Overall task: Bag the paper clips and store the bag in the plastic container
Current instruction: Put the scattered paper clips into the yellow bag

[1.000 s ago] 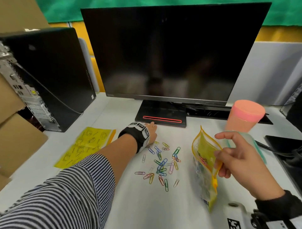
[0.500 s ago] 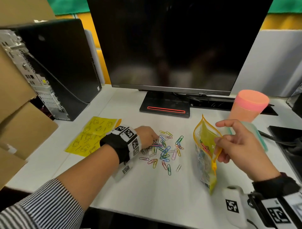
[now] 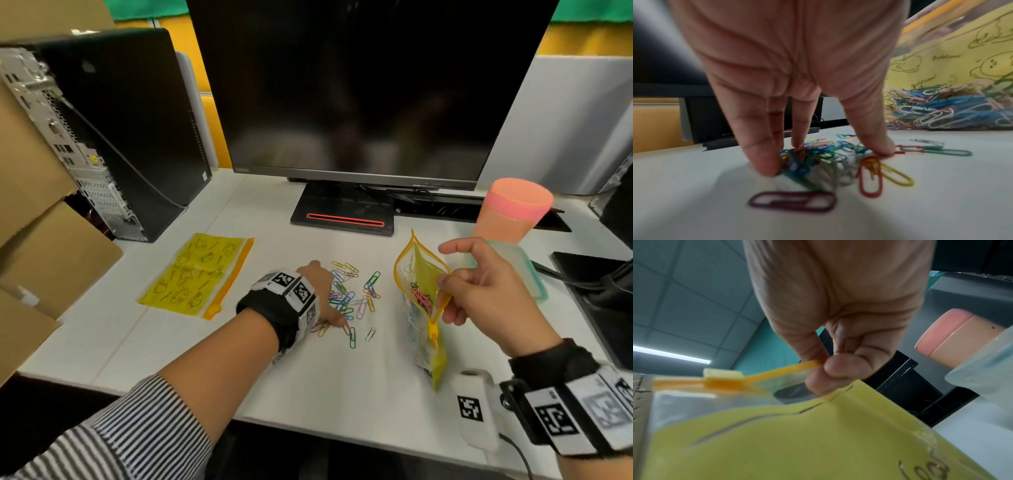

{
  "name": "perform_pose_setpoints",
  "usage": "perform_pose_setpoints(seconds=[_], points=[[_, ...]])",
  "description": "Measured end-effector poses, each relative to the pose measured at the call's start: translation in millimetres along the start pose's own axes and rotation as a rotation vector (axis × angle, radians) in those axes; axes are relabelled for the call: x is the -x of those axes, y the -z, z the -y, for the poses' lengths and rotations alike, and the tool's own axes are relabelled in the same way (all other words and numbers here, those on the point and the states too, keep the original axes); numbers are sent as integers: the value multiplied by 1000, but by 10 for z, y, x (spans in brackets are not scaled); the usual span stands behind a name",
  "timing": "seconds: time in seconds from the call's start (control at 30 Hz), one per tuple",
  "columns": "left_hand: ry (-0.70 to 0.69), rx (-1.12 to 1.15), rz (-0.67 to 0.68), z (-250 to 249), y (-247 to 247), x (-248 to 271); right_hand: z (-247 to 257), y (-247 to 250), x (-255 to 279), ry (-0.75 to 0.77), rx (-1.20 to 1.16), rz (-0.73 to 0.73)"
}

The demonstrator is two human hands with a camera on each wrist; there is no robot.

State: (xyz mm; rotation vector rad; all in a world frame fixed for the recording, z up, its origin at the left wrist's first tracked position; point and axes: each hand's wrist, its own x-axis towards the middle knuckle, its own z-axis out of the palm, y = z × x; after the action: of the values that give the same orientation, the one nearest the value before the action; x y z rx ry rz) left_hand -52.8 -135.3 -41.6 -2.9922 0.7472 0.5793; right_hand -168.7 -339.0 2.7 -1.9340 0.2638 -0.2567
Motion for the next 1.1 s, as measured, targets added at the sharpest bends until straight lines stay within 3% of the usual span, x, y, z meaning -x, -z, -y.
perform_pose_setpoints(seconds=[0.2,0.53,0.7,0.8,0.87,1.0,1.1], points=[[-57,73,-79,-161,76,-95,23,-7,14,-16,5,-5],[-22,186,-187,-89,88,-87,27,5,17,-25,10,-4],[20,629,-363,-47,350,94,24,-10,32,-28,15,-6],[-133,1029,-439,-243,594,251,42,-50,32,-29,24,-3],[-202,1172,-419,-440,704,314,57,-85,24,-29,34,1],[-196,1131,-335,-737,647,270,89,-115,5,-39,52,-16],[-163,1039,-345,-790,533,244,92,-93,-8,-60,47,-26]])
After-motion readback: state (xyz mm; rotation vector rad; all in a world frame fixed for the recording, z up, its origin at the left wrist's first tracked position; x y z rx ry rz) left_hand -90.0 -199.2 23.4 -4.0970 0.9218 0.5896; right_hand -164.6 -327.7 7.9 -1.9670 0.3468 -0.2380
